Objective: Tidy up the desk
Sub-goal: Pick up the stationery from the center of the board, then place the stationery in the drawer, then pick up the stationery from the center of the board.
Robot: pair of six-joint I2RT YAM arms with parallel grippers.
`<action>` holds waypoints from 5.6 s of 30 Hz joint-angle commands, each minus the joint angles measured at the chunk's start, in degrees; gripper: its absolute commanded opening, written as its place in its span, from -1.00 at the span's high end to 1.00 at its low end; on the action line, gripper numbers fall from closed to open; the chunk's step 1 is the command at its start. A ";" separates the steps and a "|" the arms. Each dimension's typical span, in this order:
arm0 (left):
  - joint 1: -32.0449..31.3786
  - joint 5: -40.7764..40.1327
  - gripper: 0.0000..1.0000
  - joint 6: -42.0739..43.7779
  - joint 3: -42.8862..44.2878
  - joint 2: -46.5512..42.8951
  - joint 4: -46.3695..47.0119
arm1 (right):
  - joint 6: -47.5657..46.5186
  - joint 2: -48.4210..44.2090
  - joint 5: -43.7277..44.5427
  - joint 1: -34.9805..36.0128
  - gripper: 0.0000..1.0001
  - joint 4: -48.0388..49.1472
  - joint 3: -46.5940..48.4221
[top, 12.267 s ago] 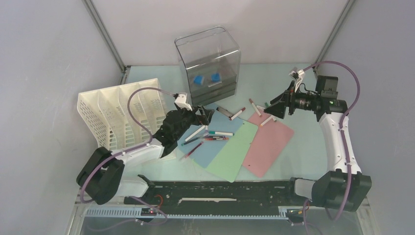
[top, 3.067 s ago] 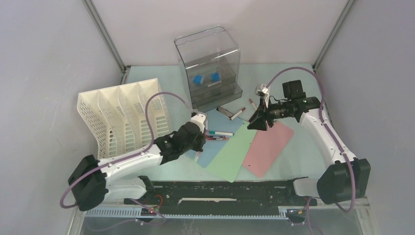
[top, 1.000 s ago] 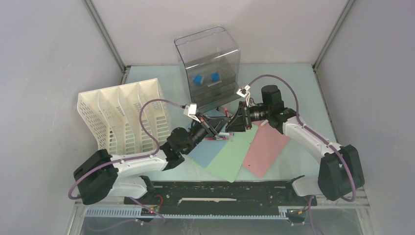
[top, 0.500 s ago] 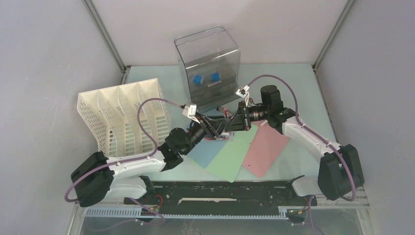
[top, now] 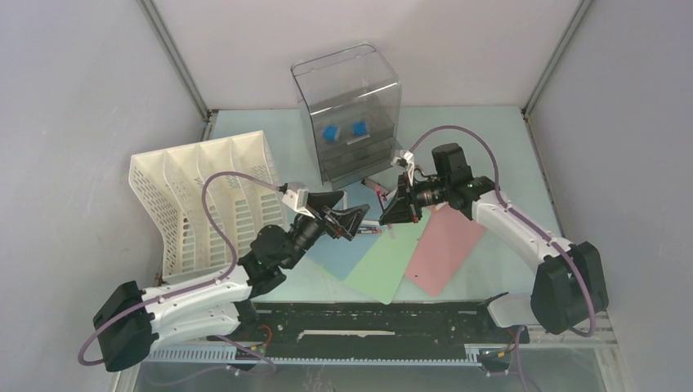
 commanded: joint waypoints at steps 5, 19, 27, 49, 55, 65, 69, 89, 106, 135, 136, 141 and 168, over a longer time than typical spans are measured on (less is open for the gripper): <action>2.09 -2.46 -1.00 6.25 -0.46 -5.18 -11.15 | -18.26 -2.30 4.64 0.15 0.93 -13.89 6.10; 3.11 -7.68 -1.00 7.73 0.13 -9.17 -28.24 | -27.79 -4.21 16.84 -0.49 0.87 -20.25 10.06; 3.36 -10.43 -1.00 5.63 -3.38 -12.01 -29.16 | -35.95 -3.32 25.81 0.54 0.82 -21.66 15.03; 4.59 -12.98 -1.00 2.26 -9.01 -15.54 -29.20 | -47.56 23.40 55.95 10.55 1.00 -22.46 42.90; 4.81 -13.08 -1.00 1.86 -9.87 -16.00 -28.95 | -49.18 30.42 63.67 12.55 1.00 -20.31 47.01; 5.23 -12.78 -1.00 1.98 -10.00 -15.70 -28.77 | -53.49 36.18 71.70 13.21 0.90 -12.45 47.33; 5.36 -12.68 -1.00 1.98 -9.98 -15.61 -28.84 | -54.30 37.62 72.89 13.26 0.84 -10.30 47.30; 5.71 -12.16 -1.00 0.97 -10.77 -16.21 -29.02 | -51.02 38.34 73.63 13.77 0.02 -9.52 46.93; 8.04 -6.63 -1.00 1.07 -8.65 -12.60 -28.34 | -34.22 18.76 52.41 15.02 -0.05 -25.47 35.49; 10.62 0.89 -1.00 3.02 9.17 9.76 -46.77 | -33.67 -4.53 6.83 -8.08 -0.08 -35.75 15.43; 10.60 1.00 -1.00 3.41 10.17 11.12 -47.81 | -33.90 -4.40 6.84 -8.20 -0.08 -35.90 15.30; 10.63 -0.22 -0.98 5.68 15.07 17.43 -52.54 | -34.65 -4.25 6.46 -8.37 -0.08 -36.08 14.58; 10.66 -9.27 0.04 9.66 23.98 33.79 -61.00 | -35.43 -2.96 7.37 -7.70 -0.06 -36.85 14.54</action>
